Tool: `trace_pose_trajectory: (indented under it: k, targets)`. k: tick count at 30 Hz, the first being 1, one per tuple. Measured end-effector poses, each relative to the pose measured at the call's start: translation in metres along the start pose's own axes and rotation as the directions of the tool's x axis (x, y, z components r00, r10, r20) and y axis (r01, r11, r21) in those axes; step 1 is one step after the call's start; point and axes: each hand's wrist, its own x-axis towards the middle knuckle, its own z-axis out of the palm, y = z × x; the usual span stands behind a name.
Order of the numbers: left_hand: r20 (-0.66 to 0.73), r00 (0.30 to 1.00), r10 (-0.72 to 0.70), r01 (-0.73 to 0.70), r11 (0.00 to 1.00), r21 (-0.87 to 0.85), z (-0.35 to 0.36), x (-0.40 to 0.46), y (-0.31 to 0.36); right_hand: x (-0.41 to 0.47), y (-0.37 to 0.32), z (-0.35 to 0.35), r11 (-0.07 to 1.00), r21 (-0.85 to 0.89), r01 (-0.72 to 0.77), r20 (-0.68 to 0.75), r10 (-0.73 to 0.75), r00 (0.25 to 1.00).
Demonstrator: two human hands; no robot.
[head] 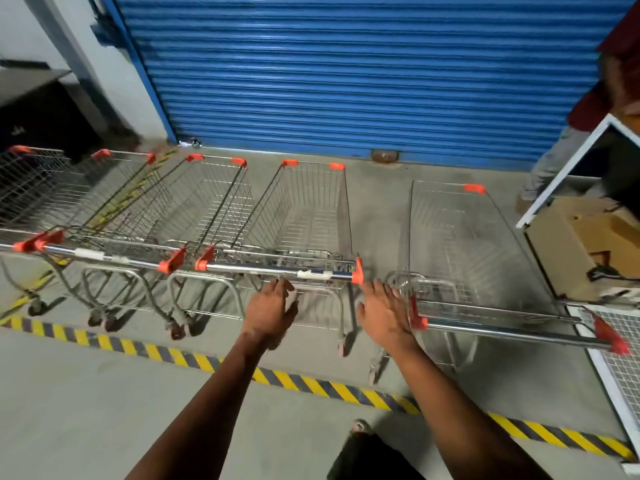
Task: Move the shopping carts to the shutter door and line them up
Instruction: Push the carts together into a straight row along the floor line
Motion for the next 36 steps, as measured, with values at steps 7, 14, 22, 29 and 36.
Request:
trace_pose_trajectory:
  k: [7,14,22,29,36]
  targets:
    - [-0.005,1.0,0.0,0.001,0.987,0.16,-0.017,0.049,-0.052,0.076,-0.059,0.014,0.995,0.069,0.074,0.055,-0.078,0.995]
    - [0.105,0.992,-0.066,0.04,0.971,0.236,-0.007,0.084,-0.126,0.117,-0.071,0.04,0.99,0.1,0.098,0.281,-0.123,0.952]
    - [0.105,0.994,-0.03,0.018,0.994,0.11,0.008,0.097,-0.167,0.109,-0.074,0.054,0.999,0.04,0.027,0.144,-0.033,0.989]
    - [0.131,0.99,0.048,-0.066,0.989,0.135,0.019,0.074,-0.157,0.075,-0.08,0.038,0.99,-0.048,-0.131,0.081,0.135,0.988]
    - [0.17,0.978,0.125,-0.16,0.964,0.213,0.026,0.068,-0.149,0.049,-0.075,0.049,0.975,-0.052,-0.218,0.148,0.224,0.963]
